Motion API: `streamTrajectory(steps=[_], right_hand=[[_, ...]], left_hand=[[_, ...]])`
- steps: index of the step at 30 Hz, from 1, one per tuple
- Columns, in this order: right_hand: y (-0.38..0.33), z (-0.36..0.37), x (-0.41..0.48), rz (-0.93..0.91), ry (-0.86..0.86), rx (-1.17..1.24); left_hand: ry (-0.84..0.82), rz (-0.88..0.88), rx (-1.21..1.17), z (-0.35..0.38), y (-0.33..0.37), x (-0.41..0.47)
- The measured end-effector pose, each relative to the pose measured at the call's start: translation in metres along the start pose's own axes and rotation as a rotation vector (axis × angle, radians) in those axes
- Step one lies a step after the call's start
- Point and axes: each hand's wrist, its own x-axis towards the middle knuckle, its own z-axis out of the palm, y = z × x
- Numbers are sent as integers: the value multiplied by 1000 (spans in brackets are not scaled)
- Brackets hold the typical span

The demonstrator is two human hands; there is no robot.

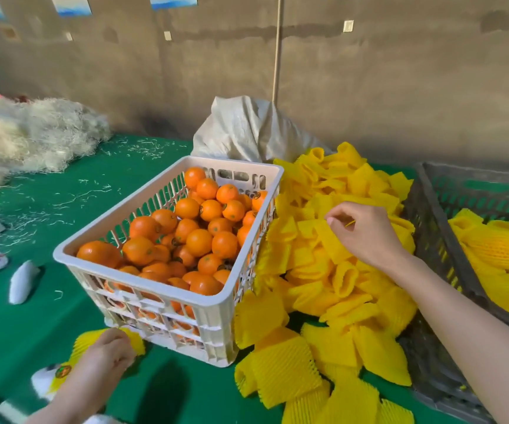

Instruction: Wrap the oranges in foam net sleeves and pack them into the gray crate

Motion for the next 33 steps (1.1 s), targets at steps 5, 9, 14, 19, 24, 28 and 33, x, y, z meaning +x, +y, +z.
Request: streamTrajectory(steps=[5, 9, 14, 19, 24, 28, 33], right_hand=[[-28, 19, 10, -22, 3, -28], [-50, 32, 19, -38, 3, -43], [-74, 50, 28, -70, -31, -63], [-87, 62, 31, -78, -48, -74], [-97, 74, 37, -82, -68, -76], [-105, 81, 42, -92, -69, -58], [-110, 84, 42, -99, -65, -55]], left_hand=[[-140, -205, 242, 10, -47, 36], [-302, -205, 397, 25, -63, 48], [-279, -253, 235, 38, -78, 46], [22, -121, -17, 37, -80, 40], [161, -215, -124, 34, -80, 46], [237, -306, -140, 39, -83, 44], [287, -289, -171, 39, -91, 46]])
